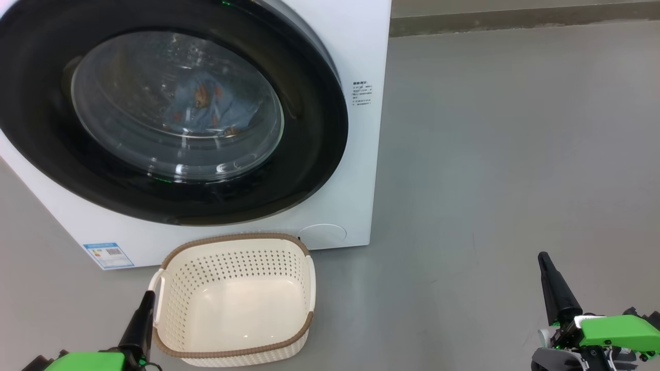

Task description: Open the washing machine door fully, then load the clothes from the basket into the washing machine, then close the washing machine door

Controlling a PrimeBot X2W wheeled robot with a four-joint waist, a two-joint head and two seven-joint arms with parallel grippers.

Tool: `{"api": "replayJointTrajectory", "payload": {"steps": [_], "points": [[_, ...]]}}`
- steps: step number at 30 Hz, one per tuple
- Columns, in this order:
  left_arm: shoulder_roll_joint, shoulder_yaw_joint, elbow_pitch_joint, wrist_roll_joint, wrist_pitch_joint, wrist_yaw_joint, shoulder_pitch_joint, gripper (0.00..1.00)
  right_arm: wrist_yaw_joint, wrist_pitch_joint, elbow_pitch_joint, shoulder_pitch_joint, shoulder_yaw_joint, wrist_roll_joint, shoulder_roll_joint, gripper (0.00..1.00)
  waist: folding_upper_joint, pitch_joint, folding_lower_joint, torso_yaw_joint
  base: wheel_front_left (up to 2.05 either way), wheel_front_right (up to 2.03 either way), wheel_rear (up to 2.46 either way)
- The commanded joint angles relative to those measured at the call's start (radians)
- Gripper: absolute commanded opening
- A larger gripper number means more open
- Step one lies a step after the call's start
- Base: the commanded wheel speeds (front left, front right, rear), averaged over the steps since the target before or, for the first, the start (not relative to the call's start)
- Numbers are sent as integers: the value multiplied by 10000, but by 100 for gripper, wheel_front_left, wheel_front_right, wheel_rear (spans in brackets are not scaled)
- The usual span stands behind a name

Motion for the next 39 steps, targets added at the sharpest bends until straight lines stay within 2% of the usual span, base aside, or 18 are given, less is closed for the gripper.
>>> {"api": "replayJointTrajectory", "payload": {"steps": [1, 39], "points": [[118, 353, -286, -80, 65, -29, -412, 0, 16, 53, -309, -63, 200, 62, -17, 0, 0, 1, 0, 0, 0, 0, 0], [118, 350, -287, -83, 62, -29, -411, 0, 16, 74, -308, -65, 174, 40, 1, 0, 0, 1, 0, 0, 0, 0, 0]]}}
